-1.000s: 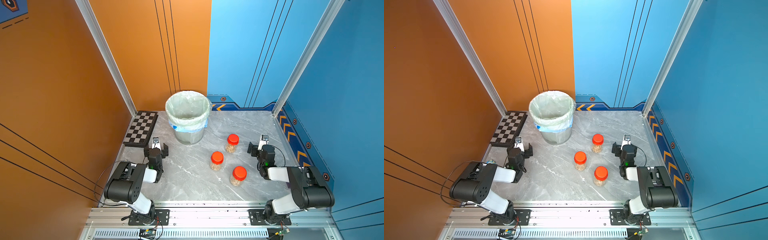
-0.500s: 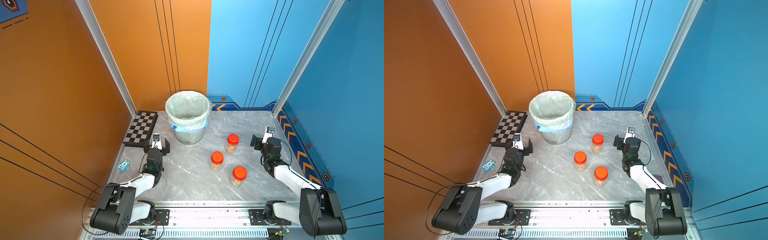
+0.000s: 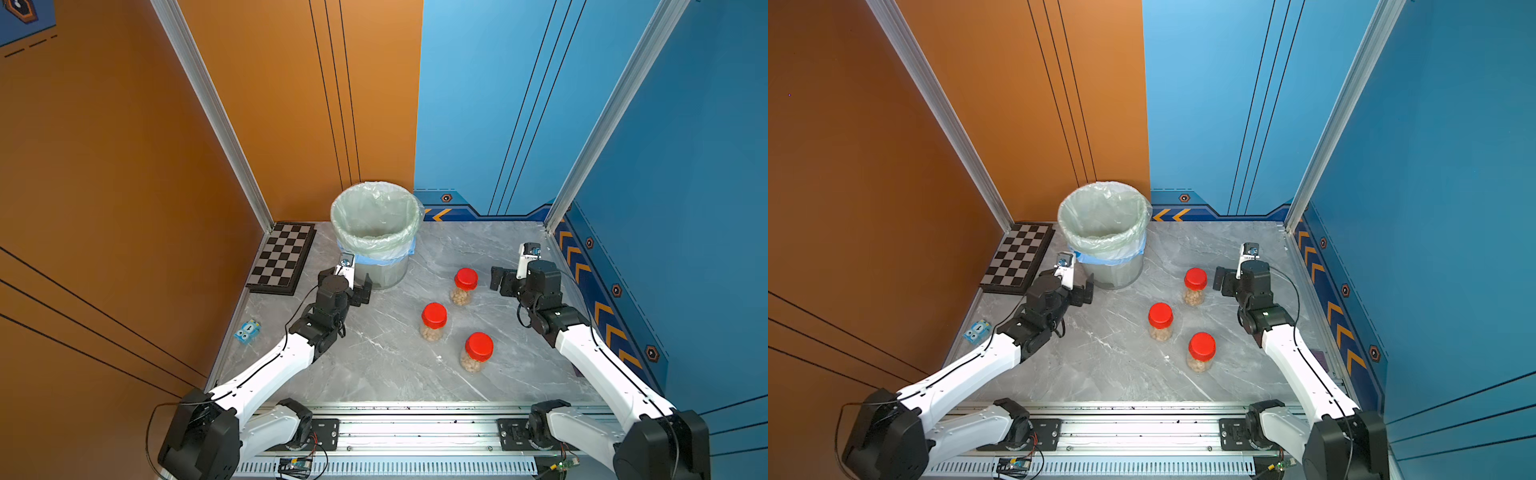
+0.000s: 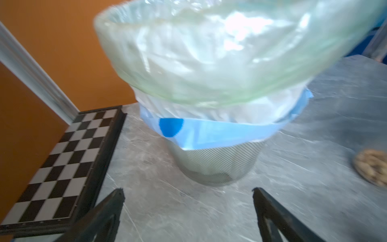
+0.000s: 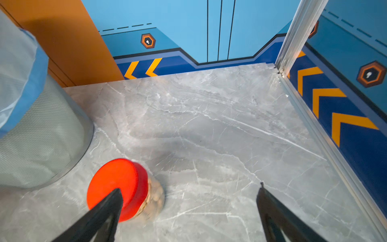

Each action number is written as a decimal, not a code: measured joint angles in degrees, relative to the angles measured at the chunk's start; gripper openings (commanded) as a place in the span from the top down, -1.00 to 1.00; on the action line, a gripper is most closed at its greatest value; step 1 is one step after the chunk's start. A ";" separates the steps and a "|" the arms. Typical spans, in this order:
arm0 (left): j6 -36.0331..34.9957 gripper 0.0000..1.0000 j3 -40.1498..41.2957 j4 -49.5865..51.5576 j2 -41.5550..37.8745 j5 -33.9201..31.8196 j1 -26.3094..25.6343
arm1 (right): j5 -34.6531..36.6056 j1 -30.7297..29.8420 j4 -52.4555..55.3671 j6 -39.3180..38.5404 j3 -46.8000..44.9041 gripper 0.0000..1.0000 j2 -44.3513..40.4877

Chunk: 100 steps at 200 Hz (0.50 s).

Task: Empty moldy peanuts from jars
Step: Pick up the jar from the center of the board.

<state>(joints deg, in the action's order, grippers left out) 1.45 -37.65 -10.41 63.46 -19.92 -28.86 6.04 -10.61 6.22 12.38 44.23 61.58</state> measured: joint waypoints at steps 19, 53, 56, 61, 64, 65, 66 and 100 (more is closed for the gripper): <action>1.55 -0.96 0.00 4.70 -1.81 1.25 -3.13 | -0.55 -0.79 4.98 1.81 0.87 -1.00 -2.82; 2.29 -0.96 -0.07 9.88 -4.17 4.79 -7.23 | -4.76 -1.14 14.21 4.81 3.80 -1.00 -8.02; 2.34 -0.96 -0.13 10.27 -4.26 5.27 -7.58 | -5.11 -1.16 14.95 4.98 4.15 -1.00 -8.24; 2.36 -0.96 -0.24 10.69 -4.33 5.77 -8.02 | -6.12 -1.20 16.46 5.29 4.98 -1.00 -8.61; 2.43 -0.96 -0.31 10.91 -4.33 6.12 -8.31 | -6.69 -1.27 17.35 5.51 5.51 -1.00 -8.74; 2.47 -0.96 -0.31 10.97 -4.33 6.16 -8.35 | -6.86 -1.29 17.57 5.51 5.64 -1.00 -8.74; 2.49 -0.96 -0.33 11.06 -4.33 6.32 -8.46 | -7.23 -1.31 18.08 5.57 5.95 -1.00 -8.79; 2.69 -0.96 -0.37 12.04 -3.28 8.26 -11.13 | -15.76 -3.56 25.38 6.12 10.64 -1.00 -7.45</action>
<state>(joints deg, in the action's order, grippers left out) 4.14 -38.02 1.63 60.18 -11.66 -39.99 -9.72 -14.17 31.59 18.50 54.87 54.13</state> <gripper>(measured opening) 0.981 0.999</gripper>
